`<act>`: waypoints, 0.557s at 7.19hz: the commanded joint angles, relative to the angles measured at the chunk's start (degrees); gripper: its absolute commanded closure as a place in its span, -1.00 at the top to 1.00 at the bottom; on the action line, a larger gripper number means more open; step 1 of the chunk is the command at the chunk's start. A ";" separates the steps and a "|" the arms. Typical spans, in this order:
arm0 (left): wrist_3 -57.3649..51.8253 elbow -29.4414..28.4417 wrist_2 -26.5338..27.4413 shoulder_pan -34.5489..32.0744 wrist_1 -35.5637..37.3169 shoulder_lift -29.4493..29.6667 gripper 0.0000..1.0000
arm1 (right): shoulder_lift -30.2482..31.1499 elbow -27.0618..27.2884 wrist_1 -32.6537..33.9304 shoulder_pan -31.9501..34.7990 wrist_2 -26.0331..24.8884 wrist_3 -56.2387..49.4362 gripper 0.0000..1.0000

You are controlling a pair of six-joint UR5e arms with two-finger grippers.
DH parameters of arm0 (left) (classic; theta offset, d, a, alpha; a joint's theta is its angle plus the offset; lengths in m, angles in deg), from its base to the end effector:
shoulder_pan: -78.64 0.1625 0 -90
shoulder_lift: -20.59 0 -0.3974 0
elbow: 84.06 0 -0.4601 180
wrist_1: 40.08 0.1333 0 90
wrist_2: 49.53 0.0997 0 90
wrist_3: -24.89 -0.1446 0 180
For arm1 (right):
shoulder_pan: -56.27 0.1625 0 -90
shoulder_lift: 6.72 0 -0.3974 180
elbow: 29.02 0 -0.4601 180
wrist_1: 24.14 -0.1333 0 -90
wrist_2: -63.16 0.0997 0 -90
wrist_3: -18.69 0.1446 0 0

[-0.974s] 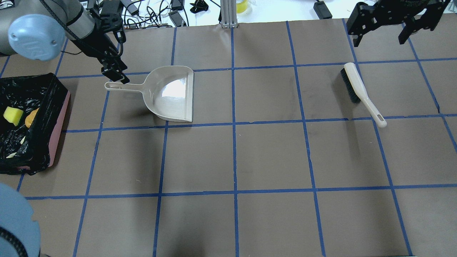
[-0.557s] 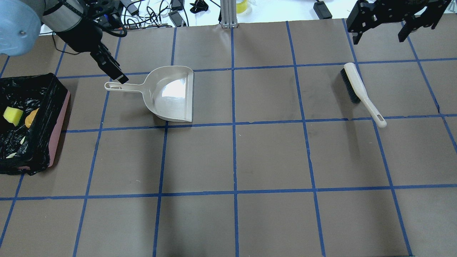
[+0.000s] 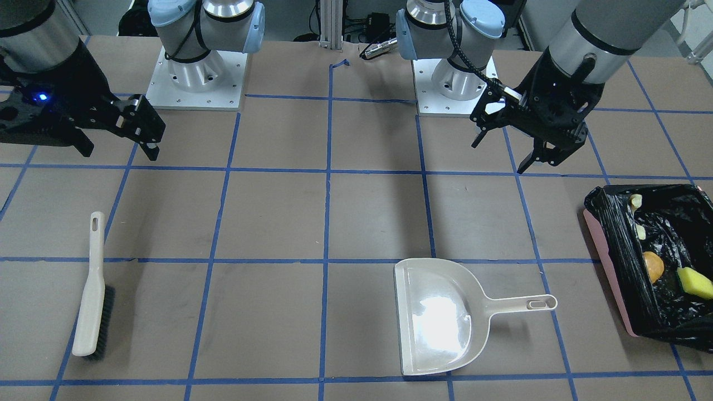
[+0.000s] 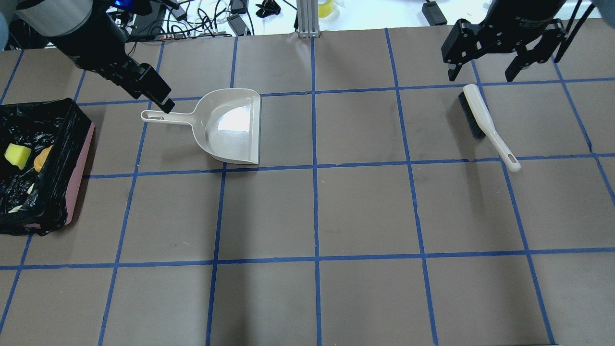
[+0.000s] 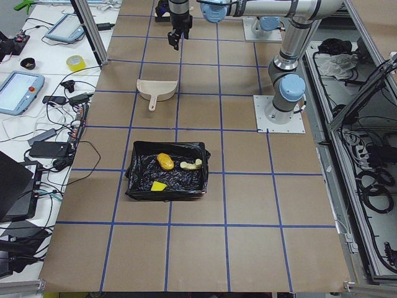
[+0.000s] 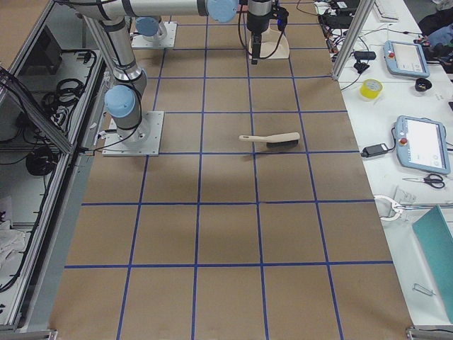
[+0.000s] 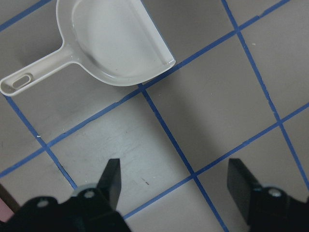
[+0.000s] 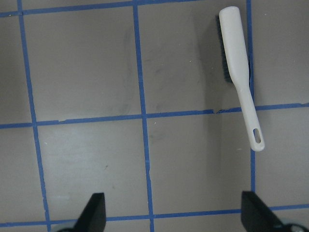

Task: Sweep and dump trash into bin

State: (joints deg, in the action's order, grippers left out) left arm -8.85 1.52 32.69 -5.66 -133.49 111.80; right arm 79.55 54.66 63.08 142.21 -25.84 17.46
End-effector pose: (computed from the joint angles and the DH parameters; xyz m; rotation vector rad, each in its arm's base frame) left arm -0.0958 -0.5793 0.4420 -0.7293 -2.9223 0.0642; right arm 0.0941 -0.5929 0.4349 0.0772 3.1230 0.0039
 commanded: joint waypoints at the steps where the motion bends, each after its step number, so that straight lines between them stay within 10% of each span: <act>1: 11.70 1.33 4.31 -1.21 0.58 -0.87 0.70 | -0.22 3.85 3.03 2.82 0.05 0.09 1.00; 4: 24.12 1.52 6.02 -4.29 2.52 -0.16 0.78 | 0.04 3.95 3.23 5.11 -0.04 0.09 1.00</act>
State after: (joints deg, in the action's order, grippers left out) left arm 10.85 2.97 38.40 -8.92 -131.52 111.50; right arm 79.37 58.52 66.24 146.45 -25.80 17.57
